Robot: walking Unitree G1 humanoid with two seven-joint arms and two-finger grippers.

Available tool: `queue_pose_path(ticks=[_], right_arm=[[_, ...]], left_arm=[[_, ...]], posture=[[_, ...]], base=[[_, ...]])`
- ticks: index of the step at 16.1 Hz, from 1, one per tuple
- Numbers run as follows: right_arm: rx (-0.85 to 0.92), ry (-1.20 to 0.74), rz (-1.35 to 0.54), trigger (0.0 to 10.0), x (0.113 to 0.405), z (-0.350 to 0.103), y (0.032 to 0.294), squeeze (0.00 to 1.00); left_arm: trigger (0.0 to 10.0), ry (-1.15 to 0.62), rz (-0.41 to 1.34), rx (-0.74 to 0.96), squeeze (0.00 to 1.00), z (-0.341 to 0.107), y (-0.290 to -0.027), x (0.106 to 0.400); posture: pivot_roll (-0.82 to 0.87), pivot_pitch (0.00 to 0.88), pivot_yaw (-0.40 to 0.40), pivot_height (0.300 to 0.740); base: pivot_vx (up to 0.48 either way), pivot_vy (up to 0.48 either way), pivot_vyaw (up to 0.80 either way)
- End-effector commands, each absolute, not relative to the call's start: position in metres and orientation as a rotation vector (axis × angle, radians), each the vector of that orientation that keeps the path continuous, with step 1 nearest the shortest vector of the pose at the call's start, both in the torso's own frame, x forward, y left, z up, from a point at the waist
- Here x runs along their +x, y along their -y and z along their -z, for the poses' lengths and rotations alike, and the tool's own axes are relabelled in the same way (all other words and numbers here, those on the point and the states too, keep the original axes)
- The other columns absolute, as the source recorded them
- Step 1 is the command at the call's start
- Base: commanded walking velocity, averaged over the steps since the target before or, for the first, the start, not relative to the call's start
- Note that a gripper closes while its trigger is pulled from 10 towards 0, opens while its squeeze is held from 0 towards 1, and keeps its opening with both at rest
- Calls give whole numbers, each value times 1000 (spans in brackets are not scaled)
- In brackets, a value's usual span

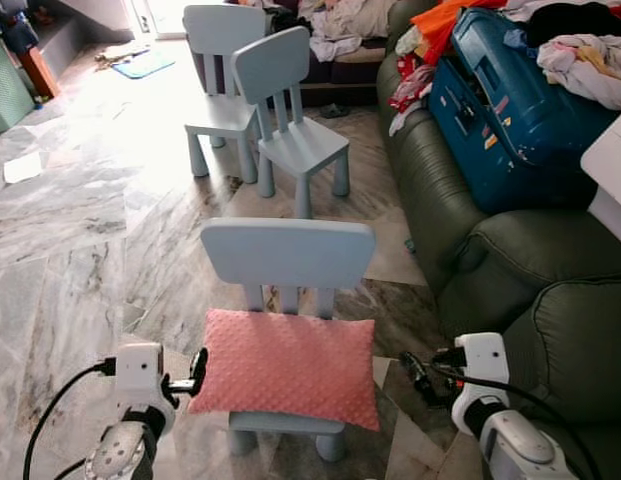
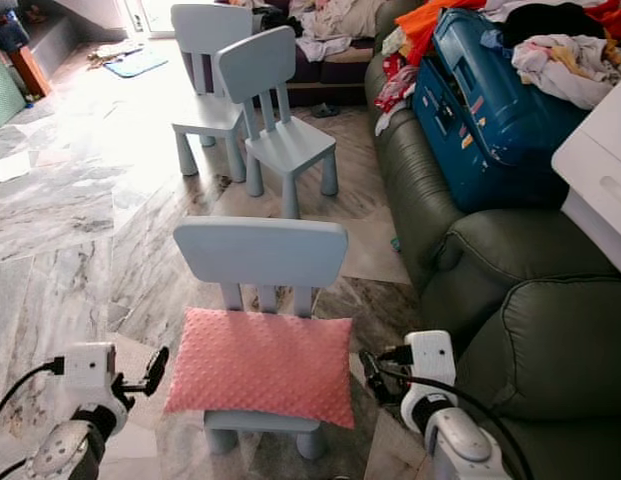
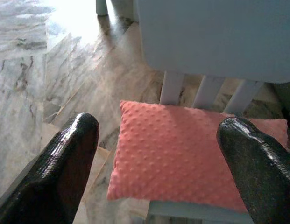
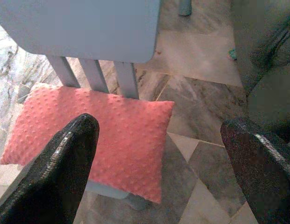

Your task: Move the pillow to the sofa

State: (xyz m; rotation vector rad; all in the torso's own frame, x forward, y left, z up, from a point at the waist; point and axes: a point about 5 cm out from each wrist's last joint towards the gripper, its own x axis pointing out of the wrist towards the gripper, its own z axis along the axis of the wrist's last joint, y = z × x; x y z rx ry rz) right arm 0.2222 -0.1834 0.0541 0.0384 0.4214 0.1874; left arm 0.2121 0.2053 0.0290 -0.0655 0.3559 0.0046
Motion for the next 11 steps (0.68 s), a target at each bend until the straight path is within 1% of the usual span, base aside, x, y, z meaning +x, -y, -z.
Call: queue_pose_path(ticks=[1, 11], right_arm=[[42, -404, -191, 10000, 225, -59, 182, 0], [50, -373, -219, 10000, 229, -64, 175, 0]], left_arm=[[10000, -364, 2, -55, 0, -29, -204, 210], [10000, -357, 3, -63, 0, -32, -203, 210]], posture=[[-122, 153, 9, 740], [-120, 163, 2, 740]], base=[[0, 0, 0], [0, 0, 0]])
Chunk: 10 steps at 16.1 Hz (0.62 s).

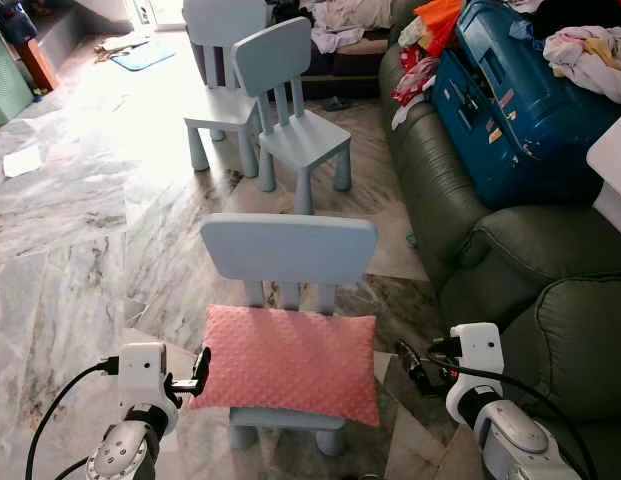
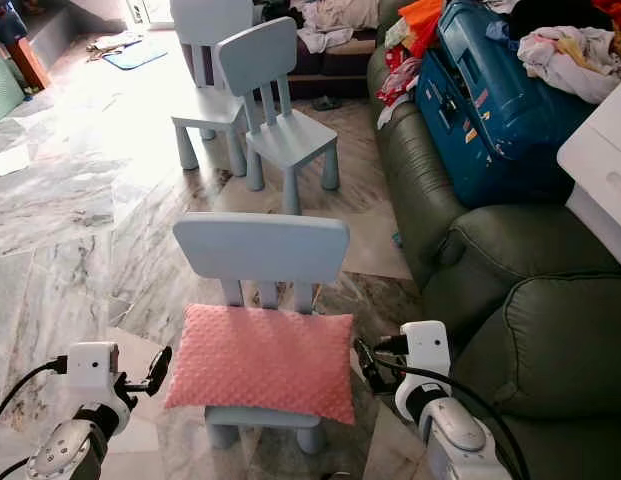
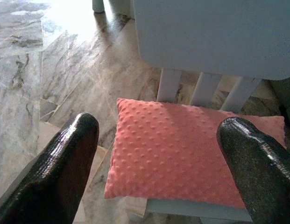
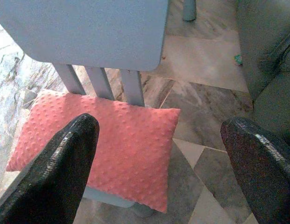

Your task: Move the pillow to the sofa

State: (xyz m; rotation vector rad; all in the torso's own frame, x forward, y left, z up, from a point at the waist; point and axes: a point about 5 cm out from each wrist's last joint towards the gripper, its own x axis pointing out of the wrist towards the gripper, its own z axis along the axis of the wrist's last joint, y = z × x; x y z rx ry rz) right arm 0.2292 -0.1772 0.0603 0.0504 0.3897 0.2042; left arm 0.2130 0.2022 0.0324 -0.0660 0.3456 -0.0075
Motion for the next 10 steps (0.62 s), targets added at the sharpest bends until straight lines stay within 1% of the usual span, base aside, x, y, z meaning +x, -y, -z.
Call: queue_pose_path(ticks=[1, 10], right_arm=[[49, -374, -222, 10000, 228, -64, 175, 0], [44, -377, -241, 10000, 226, -65, 173, 0]], left_arm=[[10000, -357, 2, -64, 0, -32, -203, 210], [10000, -364, -3, -66, 0, -30, -203, 208]], posture=[[-121, 165, 1, 740], [-123, 175, -5, 740]], base=[[0, 0, 0], [0, 0, 0]])
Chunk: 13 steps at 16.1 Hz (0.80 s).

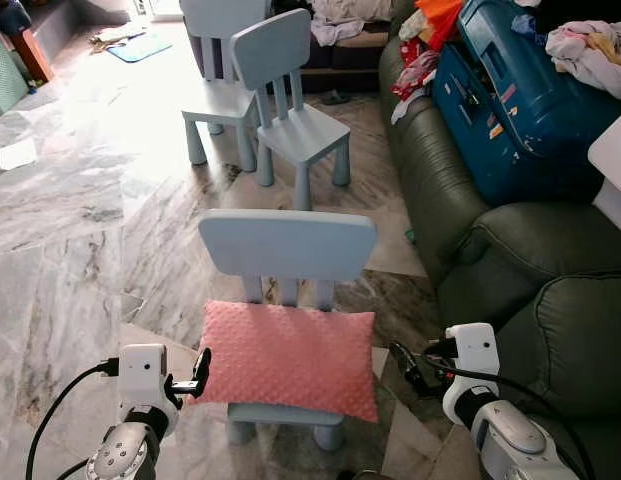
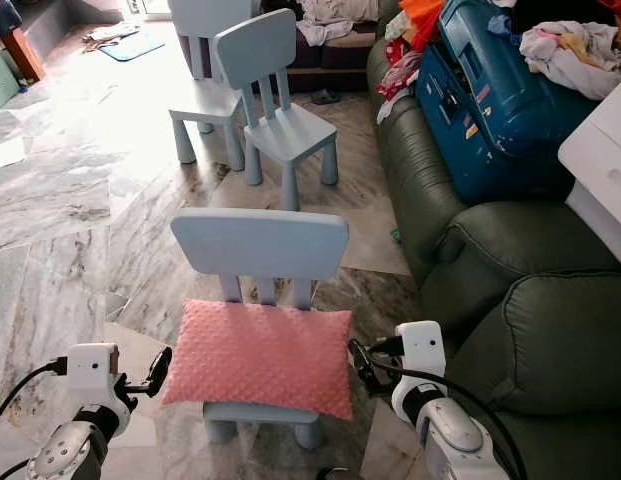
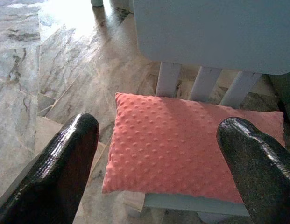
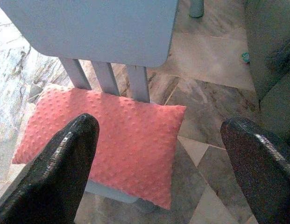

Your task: Move the pillow to the sofa

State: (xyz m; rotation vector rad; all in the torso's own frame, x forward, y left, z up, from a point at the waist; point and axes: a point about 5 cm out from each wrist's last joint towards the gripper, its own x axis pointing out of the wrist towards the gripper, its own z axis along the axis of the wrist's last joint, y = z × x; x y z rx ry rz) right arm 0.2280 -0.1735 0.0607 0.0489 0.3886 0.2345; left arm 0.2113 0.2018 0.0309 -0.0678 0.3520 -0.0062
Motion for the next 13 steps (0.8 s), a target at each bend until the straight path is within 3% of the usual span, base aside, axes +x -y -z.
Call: queue_pose_path(ticks=[1, 8, 13], right_arm=[[44, -377, -242, 10000, 226, -65, 173, 0], [45, -373, -249, 10000, 228, -65, 171, 0], [48, -372, -254, 10000, 227, -66, 170, 0]], left_arm=[[10000, -365, -4, -66, 0, -30, -203, 208], [10000, -360, 0, -63, 0, -31, -202, 210], [10000, -359, 0, -61, 0, -31, -202, 210]], posture=[[-123, 175, -5, 740], [-124, 174, -4, 732], [-124, 180, -6, 691]], base=[[0, 0, 0], [0, 0, 0], [0, 0, 0]])
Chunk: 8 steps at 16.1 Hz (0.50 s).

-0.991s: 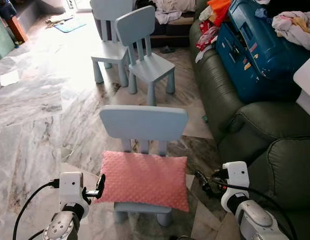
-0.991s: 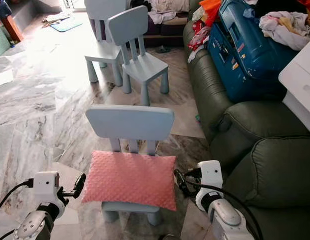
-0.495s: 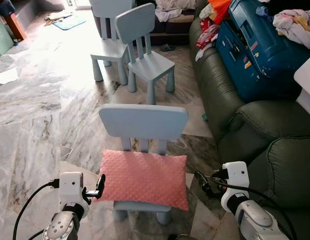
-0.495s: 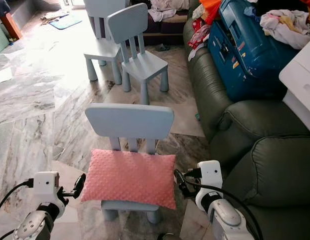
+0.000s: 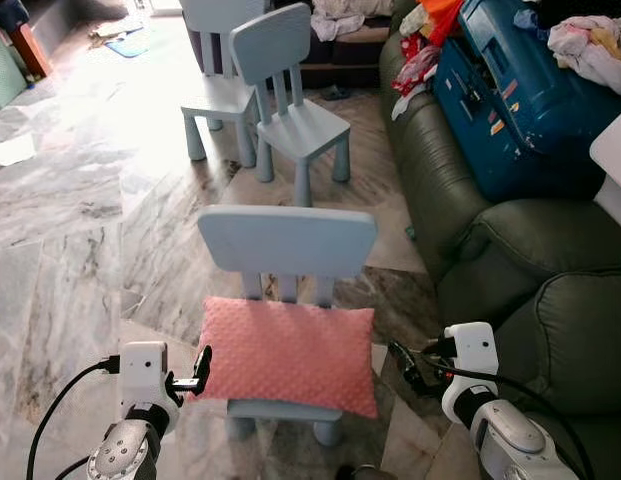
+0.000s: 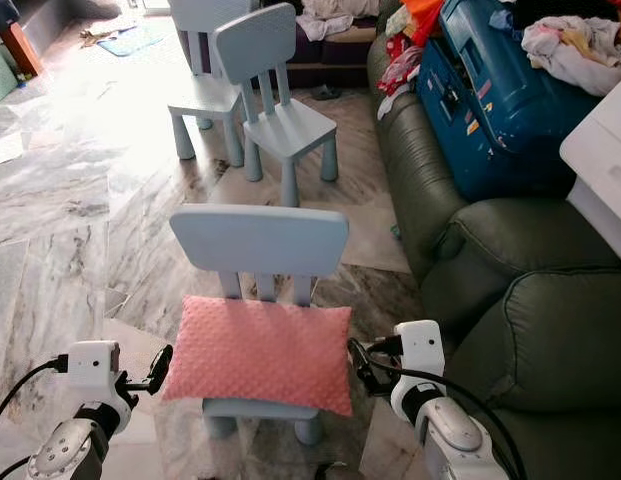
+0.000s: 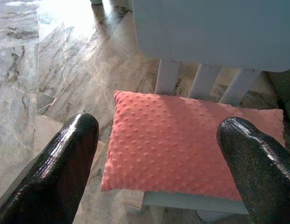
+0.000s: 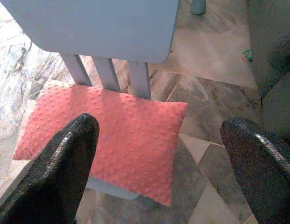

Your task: Move the pillow to the sofa

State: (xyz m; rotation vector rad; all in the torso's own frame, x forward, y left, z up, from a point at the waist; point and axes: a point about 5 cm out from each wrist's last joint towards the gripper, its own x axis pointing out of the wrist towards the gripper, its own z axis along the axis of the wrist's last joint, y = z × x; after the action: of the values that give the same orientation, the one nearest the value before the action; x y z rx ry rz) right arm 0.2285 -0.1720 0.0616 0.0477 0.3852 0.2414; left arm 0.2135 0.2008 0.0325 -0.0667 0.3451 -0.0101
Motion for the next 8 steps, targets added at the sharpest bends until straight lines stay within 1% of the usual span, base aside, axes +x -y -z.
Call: queue_pose_path(ticks=[1, 8], right_arm=[[49, -373, -256, 10000, 227, -66, 170, 0], [52, -372, -265, 10000, 227, -66, 168, 0]], left_arm=[[10000, -360, 1, -62, 0, -31, -202, 210], [10000, -366, 1, -61, 0, -29, -202, 209]], posture=[[-124, 182, -7, 681], [-121, 185, -10, 605]], base=[[0, 0, 0], [0, 0, 0]])
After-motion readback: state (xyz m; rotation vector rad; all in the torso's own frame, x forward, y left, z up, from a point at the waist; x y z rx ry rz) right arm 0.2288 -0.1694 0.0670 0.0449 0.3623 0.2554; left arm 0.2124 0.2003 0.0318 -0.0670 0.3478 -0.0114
